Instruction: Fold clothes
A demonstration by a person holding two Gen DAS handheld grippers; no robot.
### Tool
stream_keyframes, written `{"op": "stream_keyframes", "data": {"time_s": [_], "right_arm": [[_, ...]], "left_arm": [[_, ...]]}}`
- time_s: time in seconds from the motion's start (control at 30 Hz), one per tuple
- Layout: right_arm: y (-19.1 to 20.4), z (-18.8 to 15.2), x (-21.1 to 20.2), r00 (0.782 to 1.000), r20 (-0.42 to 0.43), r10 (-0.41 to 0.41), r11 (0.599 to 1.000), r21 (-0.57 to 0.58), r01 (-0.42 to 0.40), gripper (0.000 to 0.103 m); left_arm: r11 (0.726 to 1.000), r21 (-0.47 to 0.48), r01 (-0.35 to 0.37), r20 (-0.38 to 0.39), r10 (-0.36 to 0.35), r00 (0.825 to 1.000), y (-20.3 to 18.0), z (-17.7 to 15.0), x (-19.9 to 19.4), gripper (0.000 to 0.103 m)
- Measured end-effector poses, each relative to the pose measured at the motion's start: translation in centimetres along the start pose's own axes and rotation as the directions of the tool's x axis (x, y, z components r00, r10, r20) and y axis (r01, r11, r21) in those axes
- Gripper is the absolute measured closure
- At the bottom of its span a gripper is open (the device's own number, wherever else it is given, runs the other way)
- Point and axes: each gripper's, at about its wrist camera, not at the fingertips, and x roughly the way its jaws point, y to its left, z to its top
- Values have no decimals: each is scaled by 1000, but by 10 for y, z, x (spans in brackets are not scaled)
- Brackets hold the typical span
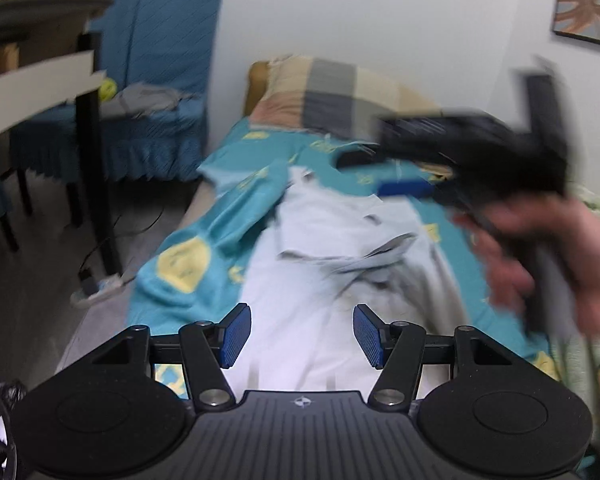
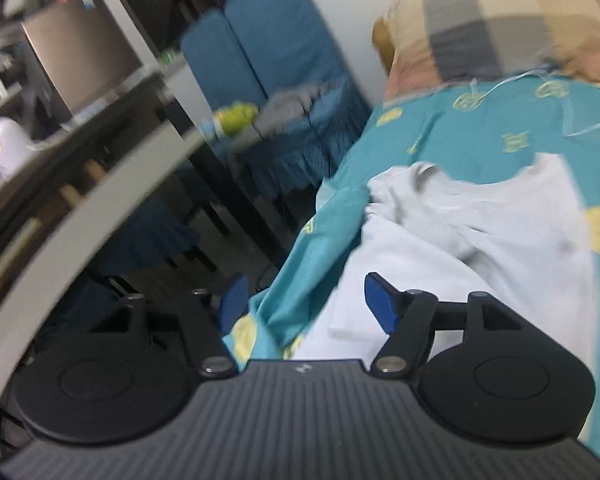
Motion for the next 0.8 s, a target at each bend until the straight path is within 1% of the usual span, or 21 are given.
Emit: {"op": "stream_keyframes", "data": {"time_s": [0.1, 0.2, 0.23, 0.27, 0.3, 0.33, 0.37, 0.4, 0.47, 0.5, 0.6, 0.63, 0.7, 0.8], "right_arm": [[1, 19, 71, 997, -67, -47, 999, 7, 48, 36], [5, 30, 126, 991, -102, -81, 997, -1, 82, 36], [9, 32, 141, 989, -111, -101, 995, -21, 100, 38], [13, 34, 154, 984, -118, -135, 990, -51, 129, 44], [18, 34, 165, 977, -125, -171, 983, -82, 162, 68], [23, 35, 174, 971, -136, -198, 977, -108, 184, 95], [28, 37, 182, 968, -144, -207, 973, -128, 190, 97], [35, 39, 187, 971, -141, -194, 974, -147, 173, 98], [53, 46, 193, 984, -120, -132, 976, -188, 108, 98], [63, 49, 196, 989, -113, -98, 978, -197, 74, 99], [93, 56, 209, 993, -119, -11, 975, -222, -15, 99], [102, 55, 214, 993, -120, 6, 969, -243, -36, 99], [114, 52, 222, 988, -152, 38, 963, -260, -77, 97], [117, 49, 221, 970, -224, 92, 961, -236, -145, 93]], "left_arm": [[1000, -29, 2, -19, -2, 1000, 14, -1, 10, 44], [995, -94, 18, -29, -21, 999, 32, -1, 14, 44], [993, -116, 24, -32, -28, 999, 37, 0, 16, 44], [990, -138, 29, -35, -35, 999, 43, 0, 17, 44], [986, -160, 35, -38, -41, 998, 49, 0, 19, 44], [983, -178, 40, -36, -48, 998, 53, 1, 18, 44], [982, -186, 44, -32, -51, 998, 57, 1, 17, 44], [983, -178, 37, -23, -42, 999, 59, 2, 15, 44], [987, -157, 18, -3, -18, 1000, 63, 3, 10, 44], [987, -161, 6, 2, -6, 1000, 66, 3, 9, 44], [984, -175, -24, 8, 25, 1000, 73, 3, 8, 44], [986, -166, -26, 8, 28, 1000, 72, 3, 8, 44], [987, -156, -26, 8, 28, 1000, 70, 3, 7, 44], [986, -166, -10, 1, 10, 1000, 70, 2, 8, 44]]}}
